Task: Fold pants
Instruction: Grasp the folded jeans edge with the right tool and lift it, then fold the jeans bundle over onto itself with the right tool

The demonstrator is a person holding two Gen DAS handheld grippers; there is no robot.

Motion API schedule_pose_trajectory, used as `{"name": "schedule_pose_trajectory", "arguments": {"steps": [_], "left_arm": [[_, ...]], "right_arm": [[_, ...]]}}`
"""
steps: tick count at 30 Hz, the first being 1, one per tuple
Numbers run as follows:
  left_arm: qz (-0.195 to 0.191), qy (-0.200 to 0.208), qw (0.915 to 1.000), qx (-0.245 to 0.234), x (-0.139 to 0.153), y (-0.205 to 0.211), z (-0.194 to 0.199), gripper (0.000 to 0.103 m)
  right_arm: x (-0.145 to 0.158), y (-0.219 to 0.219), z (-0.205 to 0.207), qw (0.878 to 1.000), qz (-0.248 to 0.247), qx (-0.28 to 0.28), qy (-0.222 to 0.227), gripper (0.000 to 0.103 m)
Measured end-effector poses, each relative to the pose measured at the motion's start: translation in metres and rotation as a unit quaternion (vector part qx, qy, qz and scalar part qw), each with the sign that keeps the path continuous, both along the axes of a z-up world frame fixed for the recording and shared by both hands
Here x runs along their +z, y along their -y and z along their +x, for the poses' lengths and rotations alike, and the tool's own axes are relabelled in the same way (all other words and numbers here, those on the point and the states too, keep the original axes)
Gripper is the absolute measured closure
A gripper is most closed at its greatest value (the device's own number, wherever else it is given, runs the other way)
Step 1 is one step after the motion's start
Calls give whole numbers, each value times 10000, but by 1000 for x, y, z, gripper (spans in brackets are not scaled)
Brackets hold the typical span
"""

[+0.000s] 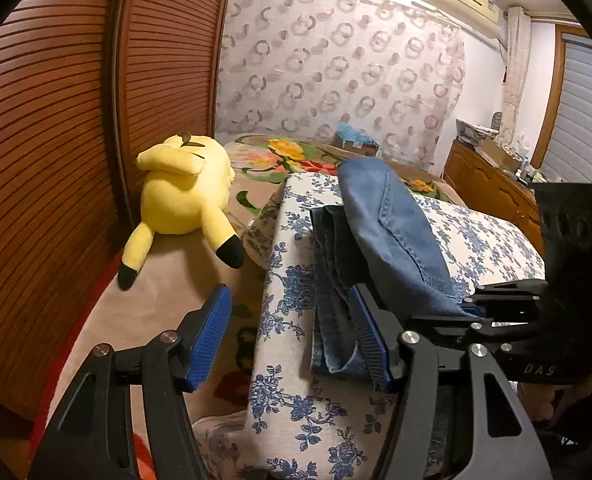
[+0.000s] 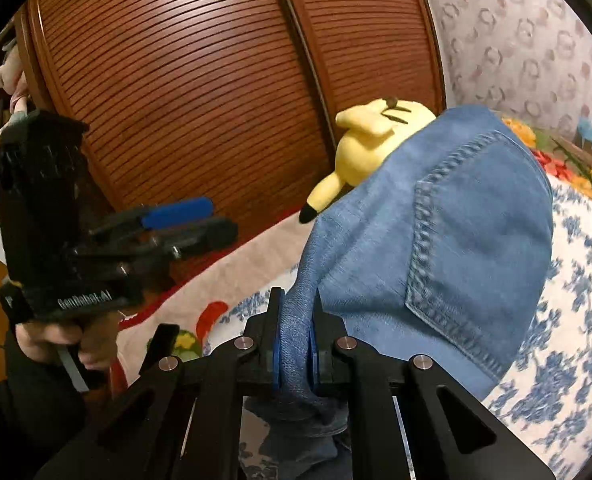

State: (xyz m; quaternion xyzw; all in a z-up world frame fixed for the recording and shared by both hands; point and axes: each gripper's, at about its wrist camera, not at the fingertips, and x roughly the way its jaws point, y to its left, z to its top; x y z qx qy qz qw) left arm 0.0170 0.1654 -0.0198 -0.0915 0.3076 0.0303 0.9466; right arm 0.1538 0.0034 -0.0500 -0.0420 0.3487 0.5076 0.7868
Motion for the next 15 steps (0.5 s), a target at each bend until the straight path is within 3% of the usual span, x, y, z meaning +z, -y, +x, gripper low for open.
{"name": "schedule_pose_trajectory", "arguments": {"steps": [2,4,7,15], "left_arm": [[-1,8,10000,-10,0,0,0,41],[-4,12,10000,-22,0,2,1,41],[19,48,9999,-101,3,8,0,41],[60,125,9993,-350,14,29,9,41]], "right_arm": [[2,7,7,9999,89,-64,-27,85],[7,16,7,9999,106,-74,-97,71],[19,30,7,9997,155,-193,-9,63],[35,72,10,9954,94,-822,472,59]]}}
